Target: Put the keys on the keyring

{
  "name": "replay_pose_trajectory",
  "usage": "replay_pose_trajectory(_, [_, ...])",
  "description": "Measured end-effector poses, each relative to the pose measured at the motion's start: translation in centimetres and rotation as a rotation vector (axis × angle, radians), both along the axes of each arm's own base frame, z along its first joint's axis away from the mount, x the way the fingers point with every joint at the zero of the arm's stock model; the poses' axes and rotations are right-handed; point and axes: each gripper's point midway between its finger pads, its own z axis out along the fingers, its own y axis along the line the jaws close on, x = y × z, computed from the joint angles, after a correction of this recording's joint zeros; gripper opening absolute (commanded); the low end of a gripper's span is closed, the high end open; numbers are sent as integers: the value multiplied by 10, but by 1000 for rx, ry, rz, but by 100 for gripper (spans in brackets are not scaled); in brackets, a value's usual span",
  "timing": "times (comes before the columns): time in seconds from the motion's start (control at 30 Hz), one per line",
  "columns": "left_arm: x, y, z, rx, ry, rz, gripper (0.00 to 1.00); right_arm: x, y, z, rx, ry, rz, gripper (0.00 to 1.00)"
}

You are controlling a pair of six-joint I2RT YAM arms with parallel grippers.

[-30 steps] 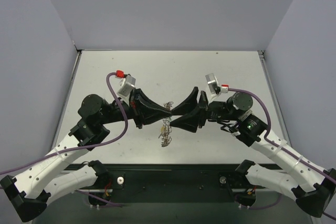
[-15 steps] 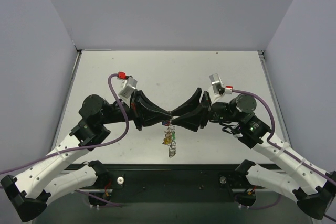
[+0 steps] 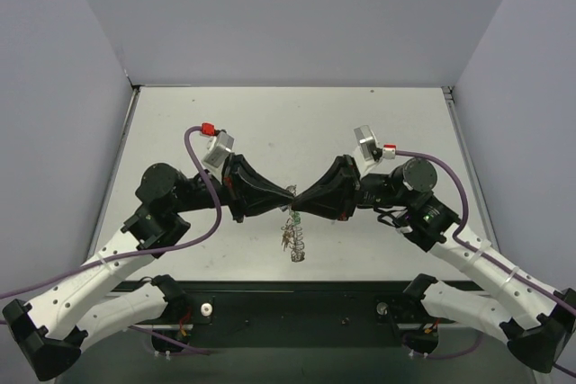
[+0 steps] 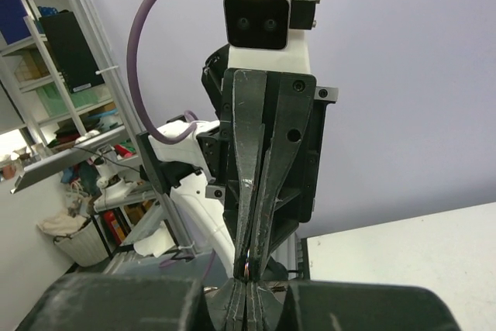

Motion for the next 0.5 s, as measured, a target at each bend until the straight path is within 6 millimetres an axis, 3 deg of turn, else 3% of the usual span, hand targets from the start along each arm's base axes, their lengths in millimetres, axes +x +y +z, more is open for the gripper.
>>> replay_pose_trajectory(0.07, [0,0,-1,-2,6,0,28,-1,0,-1,-2,4,6,0])
replay_pose_trajectory(0.1, [-1,1,-1,-6,7,-2,46,-1,0,-1,-3,4,9,0])
replay_pose_trajectory(0.2, [-4,1,5,-34,0,-14,67,-1,1,-3,-10,11,8,0])
replay_pose_trajectory(0.5, [-5,11,21,-86,-31,5,74,1,1,-6,-21,23,3,0])
